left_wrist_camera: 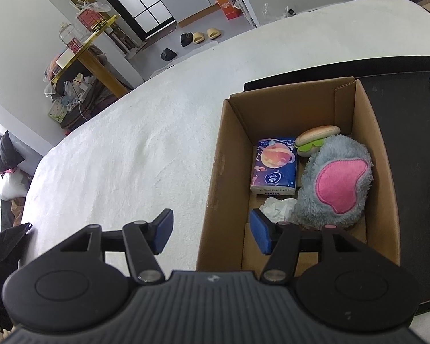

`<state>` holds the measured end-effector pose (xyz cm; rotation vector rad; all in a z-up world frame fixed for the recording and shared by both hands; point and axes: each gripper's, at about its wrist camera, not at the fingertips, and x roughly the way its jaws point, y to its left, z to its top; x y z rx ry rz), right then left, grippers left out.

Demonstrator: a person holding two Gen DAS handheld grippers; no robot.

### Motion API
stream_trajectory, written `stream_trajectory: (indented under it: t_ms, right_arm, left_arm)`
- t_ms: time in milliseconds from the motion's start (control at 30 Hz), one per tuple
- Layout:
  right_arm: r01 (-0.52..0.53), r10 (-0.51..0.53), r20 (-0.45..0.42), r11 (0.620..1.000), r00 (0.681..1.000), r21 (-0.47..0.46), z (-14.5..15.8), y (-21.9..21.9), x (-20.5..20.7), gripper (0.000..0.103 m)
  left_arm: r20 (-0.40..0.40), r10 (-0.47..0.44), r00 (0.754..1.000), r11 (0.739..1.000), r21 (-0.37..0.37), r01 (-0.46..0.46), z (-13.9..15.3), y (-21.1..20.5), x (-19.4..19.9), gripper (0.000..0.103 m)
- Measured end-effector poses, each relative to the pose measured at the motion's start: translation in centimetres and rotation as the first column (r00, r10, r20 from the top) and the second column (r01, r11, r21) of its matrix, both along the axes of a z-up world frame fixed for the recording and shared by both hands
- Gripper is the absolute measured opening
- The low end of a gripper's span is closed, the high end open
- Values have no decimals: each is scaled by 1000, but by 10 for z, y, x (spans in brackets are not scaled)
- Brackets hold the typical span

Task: Organize soft objects
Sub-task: 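Move the right tool over the black star-stitched plush on the tray, then grasp the black star-stitched plush with the right tool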

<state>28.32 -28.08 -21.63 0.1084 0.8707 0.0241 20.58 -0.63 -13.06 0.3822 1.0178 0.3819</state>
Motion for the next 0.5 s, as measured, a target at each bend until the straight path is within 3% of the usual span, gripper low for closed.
stream_trajectory:
  t_ms: [200,300,500]
  right_arm:
    - [-13,12,-11,998,1000,-56,-5,9,8,76]
    - [-17,15,-40,999,999,-52,-8,9,13,48]
    - [-35,32,-48,997,998,-69,-5,10,4,37]
  left_arm:
    - [-7,6,1000,1000,-5,-6,0,1,2,58]
    - [-6,5,1000,1000,-9,-5,0,1,2,58]
    - [5,10,1000,999,-33,-9,2,6,-1,58]
